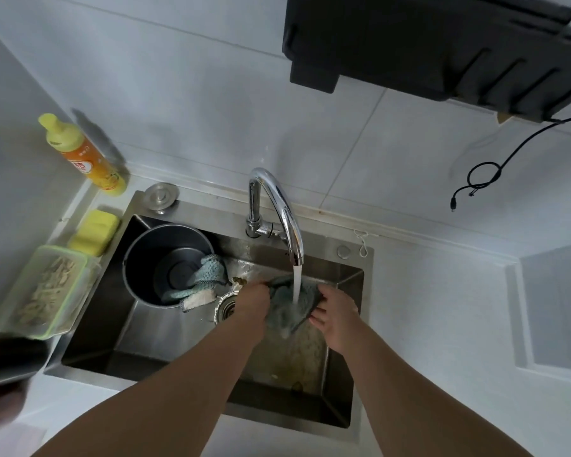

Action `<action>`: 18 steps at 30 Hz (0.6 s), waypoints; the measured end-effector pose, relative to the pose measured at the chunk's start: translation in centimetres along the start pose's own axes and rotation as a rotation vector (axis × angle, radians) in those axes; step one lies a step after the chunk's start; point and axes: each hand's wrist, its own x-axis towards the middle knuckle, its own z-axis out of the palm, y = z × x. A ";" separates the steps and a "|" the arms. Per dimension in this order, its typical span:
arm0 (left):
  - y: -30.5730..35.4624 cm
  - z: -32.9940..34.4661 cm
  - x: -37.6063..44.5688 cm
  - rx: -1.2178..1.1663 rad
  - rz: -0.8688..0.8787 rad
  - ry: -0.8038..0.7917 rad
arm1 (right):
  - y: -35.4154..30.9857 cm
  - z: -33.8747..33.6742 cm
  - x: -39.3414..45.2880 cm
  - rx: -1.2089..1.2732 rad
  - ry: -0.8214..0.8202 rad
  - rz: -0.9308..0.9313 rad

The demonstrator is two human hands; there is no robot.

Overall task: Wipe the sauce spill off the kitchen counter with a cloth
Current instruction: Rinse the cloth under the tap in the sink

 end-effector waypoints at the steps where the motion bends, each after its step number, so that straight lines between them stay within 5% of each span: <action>1: -0.3 -0.7 0.1 0.257 0.083 0.027 | 0.0 0.1 -0.1 0.008 -0.013 -0.014; 3: -1.2 -1.7 0.3 0.776 0.204 -0.003 | -0.1 0.6 -0.1 -0.015 -0.051 -0.057; 5: -1.9 -2.0 0.3 0.938 0.263 -0.057 | -0.2 1.2 -0.4 -0.111 -0.115 -0.105; 7: -1.9 -1.5 0.3 0.751 0.168 -0.116 | -0.4 1.7 -0.7 -0.276 -0.191 -0.175; 11: -1.0 -0.7 -0.7 0.144 0.301 -0.322 | -1.2 2.3 -1.9 -0.493 -0.280 -0.283; 18: 1.0 -2.2 -2.0 0.203 0.343 -0.401 | -3.5 1.5 -2.8 -0.724 -0.275 -0.434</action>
